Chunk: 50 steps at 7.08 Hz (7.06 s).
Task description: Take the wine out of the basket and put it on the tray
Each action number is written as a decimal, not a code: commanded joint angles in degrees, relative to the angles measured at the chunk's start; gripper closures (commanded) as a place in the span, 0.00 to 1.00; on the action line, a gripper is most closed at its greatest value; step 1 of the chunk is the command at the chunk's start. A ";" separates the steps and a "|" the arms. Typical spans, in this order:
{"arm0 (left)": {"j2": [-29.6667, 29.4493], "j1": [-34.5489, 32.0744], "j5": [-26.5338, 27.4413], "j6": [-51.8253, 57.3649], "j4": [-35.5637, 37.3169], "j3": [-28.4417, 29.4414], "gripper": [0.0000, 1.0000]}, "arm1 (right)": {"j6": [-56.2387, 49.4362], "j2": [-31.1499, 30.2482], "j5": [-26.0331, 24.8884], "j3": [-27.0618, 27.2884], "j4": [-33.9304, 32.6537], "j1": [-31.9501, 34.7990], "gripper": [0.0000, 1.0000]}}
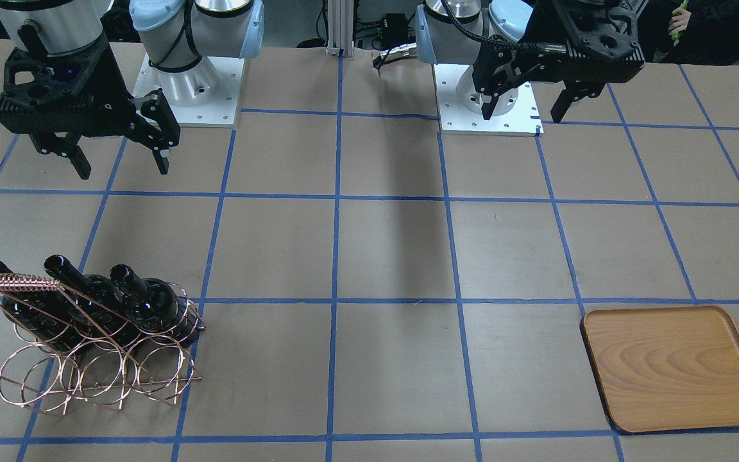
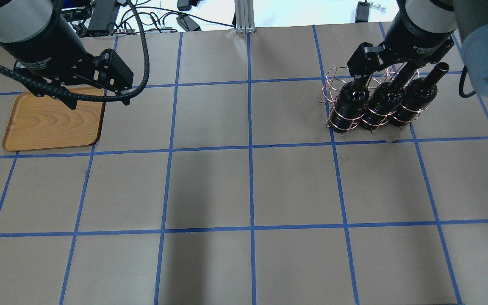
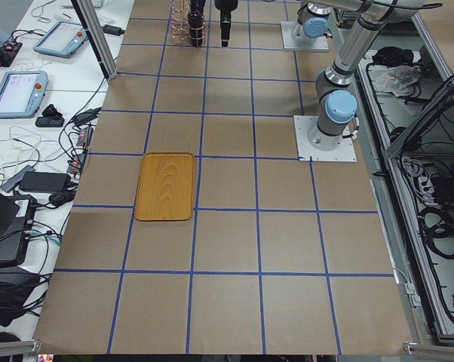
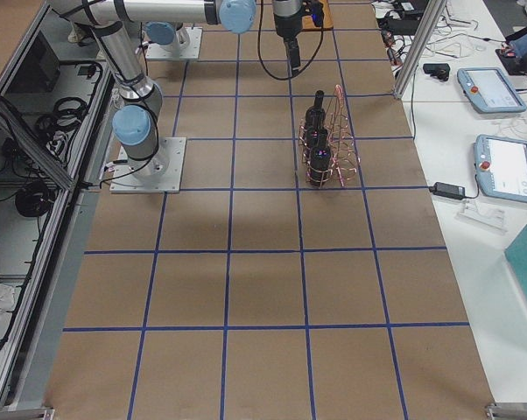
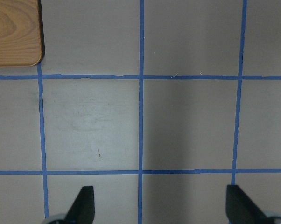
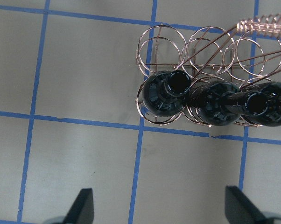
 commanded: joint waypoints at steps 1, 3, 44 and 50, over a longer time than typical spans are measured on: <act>-0.03 0.03 0.00 0.05 0.00 0.00 0.00 | 0.00 -0.59 -1.30 -0.44 0.39 -3.09 0.00; -0.03 -0.06 -0.09 -0.13 0.00 -0.09 0.00 | -0.09 -0.68 -1.22 -0.53 2.33 -5.84 0.00; 0.41 -0.06 0.00 -0.04 -0.88 -0.09 0.00 | -18.11 15.93 -0.61 -0.27 -7.87 -9.62 0.54; 0.41 -0.06 -0.26 -0.13 -0.62 -0.44 0.00 | -18.11 16.02 -0.87 -1.24 -7.87 -9.62 0.61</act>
